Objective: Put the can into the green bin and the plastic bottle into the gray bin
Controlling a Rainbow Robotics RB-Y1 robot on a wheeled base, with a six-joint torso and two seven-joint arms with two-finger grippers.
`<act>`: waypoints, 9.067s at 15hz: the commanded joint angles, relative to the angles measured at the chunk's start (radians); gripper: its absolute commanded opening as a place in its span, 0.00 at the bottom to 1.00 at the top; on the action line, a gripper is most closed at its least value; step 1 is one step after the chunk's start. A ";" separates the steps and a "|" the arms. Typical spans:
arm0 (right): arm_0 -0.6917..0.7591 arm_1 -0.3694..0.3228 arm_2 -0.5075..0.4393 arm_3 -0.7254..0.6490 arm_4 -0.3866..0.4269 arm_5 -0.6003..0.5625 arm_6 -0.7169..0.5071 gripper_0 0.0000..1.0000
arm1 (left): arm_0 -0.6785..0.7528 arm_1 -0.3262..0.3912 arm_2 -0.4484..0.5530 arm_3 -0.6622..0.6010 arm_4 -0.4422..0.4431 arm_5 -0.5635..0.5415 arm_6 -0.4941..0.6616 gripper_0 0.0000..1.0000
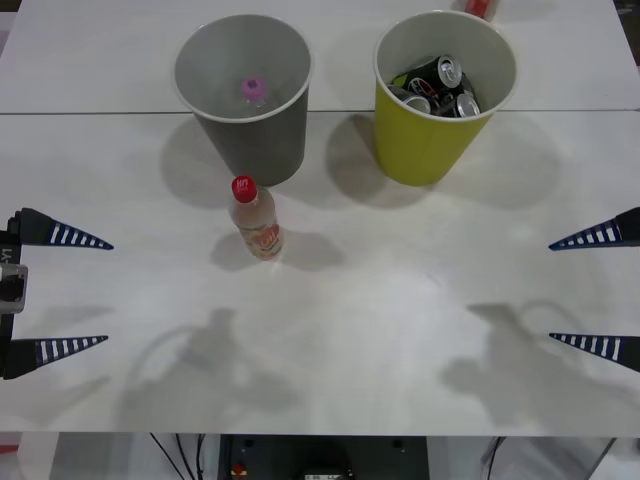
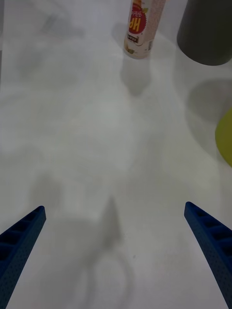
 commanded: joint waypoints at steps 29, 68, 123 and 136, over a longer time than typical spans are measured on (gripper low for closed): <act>0.000 0.000 0.000 0.000 0.000 0.000 0.000 1.00 | -0.079 -0.611 0.082 0.094 -0.259 0.032 0.101 1.00; 0.000 0.000 0.000 0.000 0.000 0.000 0.000 1.00 | -0.228 -0.710 -0.826 0.505 -1.184 1.579 1.242 1.00; 0.000 0.000 0.000 0.000 0.000 0.000 0.000 1.00 | -0.248 -0.749 -0.024 -0.243 -0.766 -0.122 0.834 0.00; 0.000 0.000 0.000 0.000 0.000 0.000 0.000 1.00 | -0.699 -0.625 0.051 -0.111 -0.716 -0.436 1.304 0.00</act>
